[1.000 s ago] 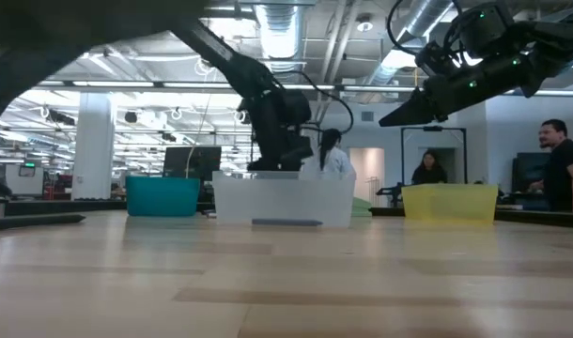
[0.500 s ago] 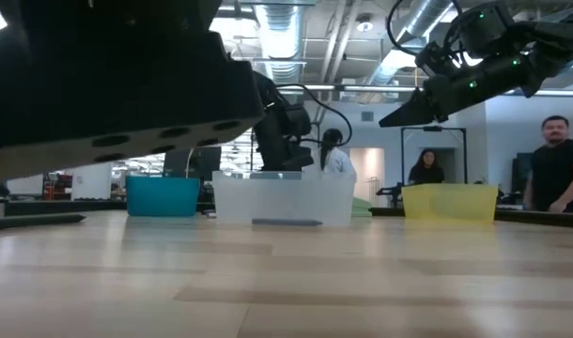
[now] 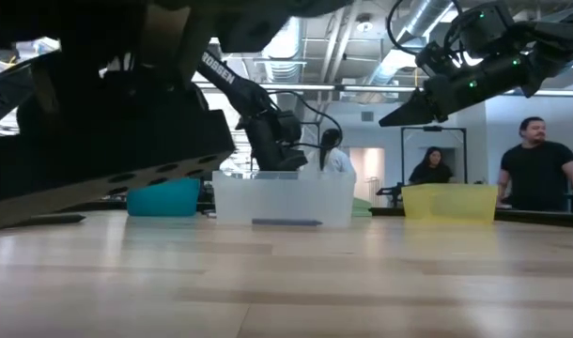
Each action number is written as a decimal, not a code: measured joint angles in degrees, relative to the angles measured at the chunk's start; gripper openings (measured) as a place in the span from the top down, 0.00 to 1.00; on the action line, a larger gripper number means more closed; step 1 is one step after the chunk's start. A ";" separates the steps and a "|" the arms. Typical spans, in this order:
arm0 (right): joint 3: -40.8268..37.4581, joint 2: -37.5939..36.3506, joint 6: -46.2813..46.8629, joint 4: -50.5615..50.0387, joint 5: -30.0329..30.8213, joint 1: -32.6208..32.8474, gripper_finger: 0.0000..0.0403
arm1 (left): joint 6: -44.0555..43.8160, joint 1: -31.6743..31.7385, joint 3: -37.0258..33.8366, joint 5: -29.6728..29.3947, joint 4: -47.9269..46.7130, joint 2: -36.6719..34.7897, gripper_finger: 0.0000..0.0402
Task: Sort crayons/erasers/pens/pencils in bins
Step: Put the violet pen into the yellow bin
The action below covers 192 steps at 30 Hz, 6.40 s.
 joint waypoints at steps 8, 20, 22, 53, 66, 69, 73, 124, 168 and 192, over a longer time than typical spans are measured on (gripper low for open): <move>0.00 0.00 0.00 0.00 -0.02 -0.01 0.98 | 2.69 -0.61 0.01 1.78 -0.12 0.12 0.57; 0.00 -0.02 0.00 0.02 -0.02 0.00 0.99 | 4.83 -0.53 0.06 -2.08 -0.32 0.52 0.57; 0.00 -0.01 0.00 0.00 -0.02 0.01 0.98 | 4.84 -0.51 0.06 -2.01 -0.37 0.52 0.57; 0.02 0.00 -0.09 -2.26 0.00 -0.23 0.99 | 17.49 -4.04 -1.64 -14.32 -8.48 -3.94 1.00; 5.68 10.95 6.32 -0.97 0.02 -2.05 1.00 | 9.40 -3.17 -46.16 -11.77 33.15 -35.15 1.00; 11.41 17.07 4.31 -2.63 -0.36 -3.29 1.00 | 6.25 -3.76 -56.10 -11.39 44.39 -42.19 1.00; 21.77 25.15 2.94 -9.45 -4.03 -6.51 1.00 | 3.32 -4.33 -68.56 -11.47 57.12 -49.45 1.00; 84.43 76.46 -13.97 -50.53 -19.60 -16.62 1.00 | 4.30 -2.84 -89.40 -14.66 85.49 -59.44 1.00; 99.08 82.18 -21.93 -66.65 -18.08 -16.46 1.00 | 4.43 -2.86 -89.37 -14.58 85.71 -59.41 1.00; 99.06 82.04 -29.38 -77.10 -23.85 -17.81 1.00 | 4.34 -2.86 -89.36 -14.58 85.43 -59.41 1.00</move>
